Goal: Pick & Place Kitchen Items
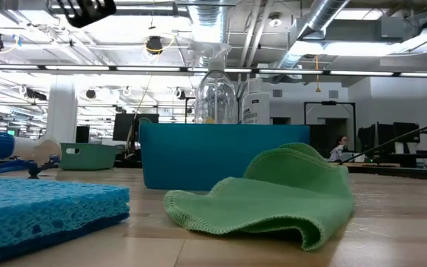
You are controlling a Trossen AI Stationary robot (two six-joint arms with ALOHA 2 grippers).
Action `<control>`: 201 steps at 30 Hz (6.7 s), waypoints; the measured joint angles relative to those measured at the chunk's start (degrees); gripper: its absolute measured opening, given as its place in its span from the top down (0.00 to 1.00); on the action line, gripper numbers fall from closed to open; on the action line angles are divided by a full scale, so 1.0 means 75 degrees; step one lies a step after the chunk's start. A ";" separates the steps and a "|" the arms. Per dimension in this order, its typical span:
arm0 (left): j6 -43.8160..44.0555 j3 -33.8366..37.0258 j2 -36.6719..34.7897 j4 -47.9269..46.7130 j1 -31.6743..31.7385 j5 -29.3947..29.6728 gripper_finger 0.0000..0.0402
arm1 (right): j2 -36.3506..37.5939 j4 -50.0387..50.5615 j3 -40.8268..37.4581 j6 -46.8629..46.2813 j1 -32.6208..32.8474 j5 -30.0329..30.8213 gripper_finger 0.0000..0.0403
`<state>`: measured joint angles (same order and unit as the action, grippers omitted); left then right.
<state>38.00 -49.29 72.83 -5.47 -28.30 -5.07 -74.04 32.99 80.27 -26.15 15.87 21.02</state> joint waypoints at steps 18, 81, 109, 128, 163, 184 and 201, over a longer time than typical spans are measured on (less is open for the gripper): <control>-0.2015 -0.0541 0.2771 -0.0794 -0.0166 -0.1088 0.60 | -0.0064 0.0484 0.0003 -0.0609 0.0450 0.0195 0.67; -0.1569 -0.1042 0.3110 -0.1258 -0.0003 -0.1462 1.00 | -0.0376 0.0437 0.0003 -0.0655 0.0424 0.0204 0.67; 0.5845 0.1513 -0.2039 -0.2927 0.0254 0.6974 1.00 | -0.0376 0.0656 0.0003 -0.0714 0.0418 0.0609 0.67; 0.3708 0.1546 -0.3532 -0.3673 0.5079 0.5508 1.00 | -0.0373 0.0702 0.0000 -0.0807 0.0159 0.0583 0.67; -0.0242 0.1543 -0.1909 -0.3768 1.1622 0.1841 1.00 | -0.0373 0.0542 0.0000 -0.1317 -0.0039 0.0810 0.67; 0.0431 0.1543 -0.1360 -0.4114 1.1605 0.2513 1.00 | -0.0373 0.0542 0.0000 -0.1141 -0.0137 0.0812 0.67; 0.0972 0.1847 -0.1250 -0.3597 1.1206 0.2323 1.00 | -0.0373 0.0513 0.0000 -0.0974 -0.0229 0.0805 0.67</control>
<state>45.29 -35.44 63.45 -32.45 55.75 12.35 -76.84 36.84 80.27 -33.46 14.15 27.05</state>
